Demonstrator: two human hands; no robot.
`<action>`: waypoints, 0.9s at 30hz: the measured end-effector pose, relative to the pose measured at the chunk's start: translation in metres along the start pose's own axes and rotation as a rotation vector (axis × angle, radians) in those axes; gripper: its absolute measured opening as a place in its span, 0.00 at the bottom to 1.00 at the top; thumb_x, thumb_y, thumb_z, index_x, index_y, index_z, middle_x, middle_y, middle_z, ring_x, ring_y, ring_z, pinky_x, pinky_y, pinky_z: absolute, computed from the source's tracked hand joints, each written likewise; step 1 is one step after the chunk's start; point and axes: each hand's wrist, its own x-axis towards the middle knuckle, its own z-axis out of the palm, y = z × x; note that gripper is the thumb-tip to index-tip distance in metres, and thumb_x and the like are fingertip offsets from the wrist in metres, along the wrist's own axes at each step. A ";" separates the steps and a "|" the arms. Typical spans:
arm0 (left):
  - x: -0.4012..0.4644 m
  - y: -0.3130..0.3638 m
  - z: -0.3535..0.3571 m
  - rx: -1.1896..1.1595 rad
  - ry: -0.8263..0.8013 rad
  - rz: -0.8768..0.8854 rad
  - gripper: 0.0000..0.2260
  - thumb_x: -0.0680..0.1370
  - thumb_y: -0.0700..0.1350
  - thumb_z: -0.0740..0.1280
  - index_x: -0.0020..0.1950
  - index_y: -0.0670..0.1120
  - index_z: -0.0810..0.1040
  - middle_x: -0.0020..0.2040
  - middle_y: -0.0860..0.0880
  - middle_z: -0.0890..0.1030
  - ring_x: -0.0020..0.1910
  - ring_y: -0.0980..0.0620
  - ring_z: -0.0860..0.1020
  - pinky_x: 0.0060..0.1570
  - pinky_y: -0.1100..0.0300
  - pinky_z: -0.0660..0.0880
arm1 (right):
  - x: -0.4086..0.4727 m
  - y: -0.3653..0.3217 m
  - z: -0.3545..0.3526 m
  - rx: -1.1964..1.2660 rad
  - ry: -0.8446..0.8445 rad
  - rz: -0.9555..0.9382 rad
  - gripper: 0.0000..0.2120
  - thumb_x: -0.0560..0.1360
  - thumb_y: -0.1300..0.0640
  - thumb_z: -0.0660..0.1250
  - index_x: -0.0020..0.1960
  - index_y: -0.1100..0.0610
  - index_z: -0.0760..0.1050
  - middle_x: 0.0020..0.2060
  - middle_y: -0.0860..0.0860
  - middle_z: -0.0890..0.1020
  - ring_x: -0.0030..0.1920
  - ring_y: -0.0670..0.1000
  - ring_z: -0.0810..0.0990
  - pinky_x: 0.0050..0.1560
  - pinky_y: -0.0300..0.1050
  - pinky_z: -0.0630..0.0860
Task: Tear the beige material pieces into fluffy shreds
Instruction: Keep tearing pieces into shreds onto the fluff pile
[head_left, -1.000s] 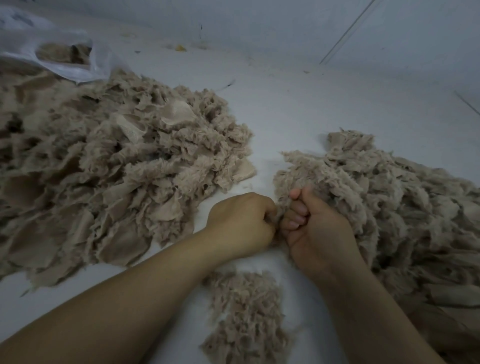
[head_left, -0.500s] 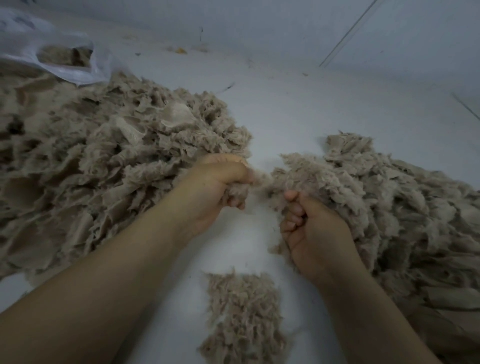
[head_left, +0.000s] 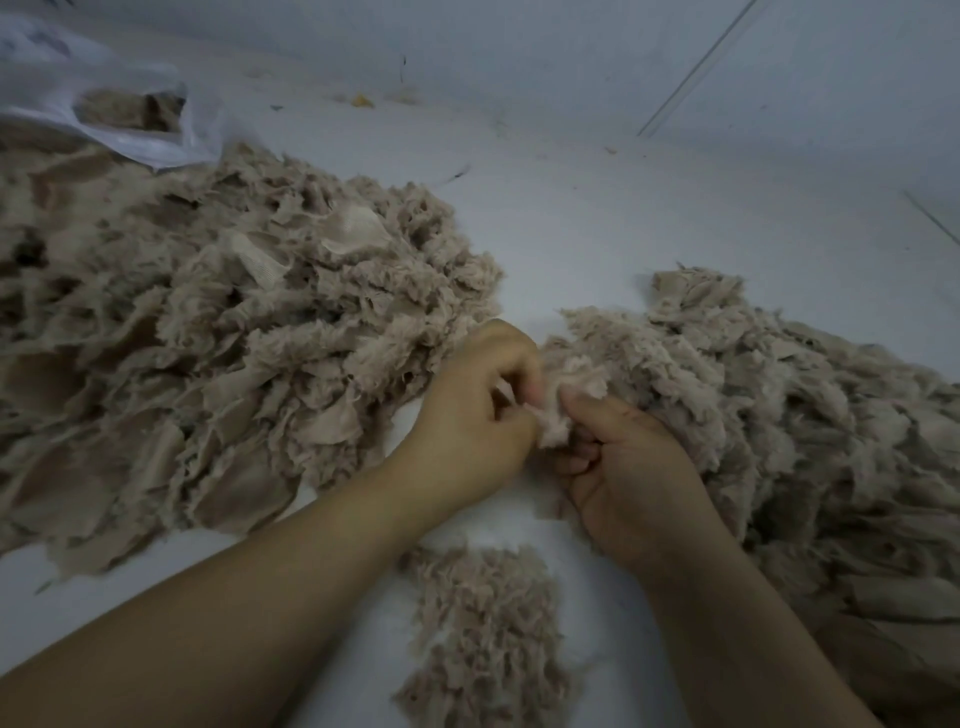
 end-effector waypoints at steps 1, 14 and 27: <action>0.001 0.003 -0.001 -0.147 0.080 -0.155 0.08 0.65 0.29 0.61 0.37 0.41 0.70 0.37 0.39 0.72 0.36 0.44 0.71 0.33 0.54 0.66 | 0.000 0.000 0.000 -0.019 0.007 0.005 0.22 0.80 0.63 0.64 0.27 0.54 0.77 0.22 0.46 0.68 0.21 0.41 0.65 0.21 0.34 0.64; 0.005 -0.006 -0.003 -0.341 0.085 -0.530 0.19 0.81 0.43 0.64 0.37 0.29 0.70 0.30 0.40 0.68 0.25 0.50 0.64 0.25 0.63 0.62 | -0.001 -0.002 0.004 -0.114 0.022 0.084 0.19 0.79 0.66 0.62 0.30 0.57 0.70 0.21 0.47 0.64 0.20 0.42 0.60 0.20 0.35 0.59; 0.010 -0.017 -0.034 -0.496 -0.371 -0.587 0.13 0.74 0.47 0.71 0.34 0.40 0.79 0.21 0.43 0.73 0.16 0.52 0.66 0.20 0.66 0.57 | 0.001 -0.001 0.003 0.071 0.151 0.014 0.17 0.83 0.60 0.60 0.35 0.56 0.67 0.22 0.47 0.64 0.21 0.42 0.60 0.21 0.34 0.59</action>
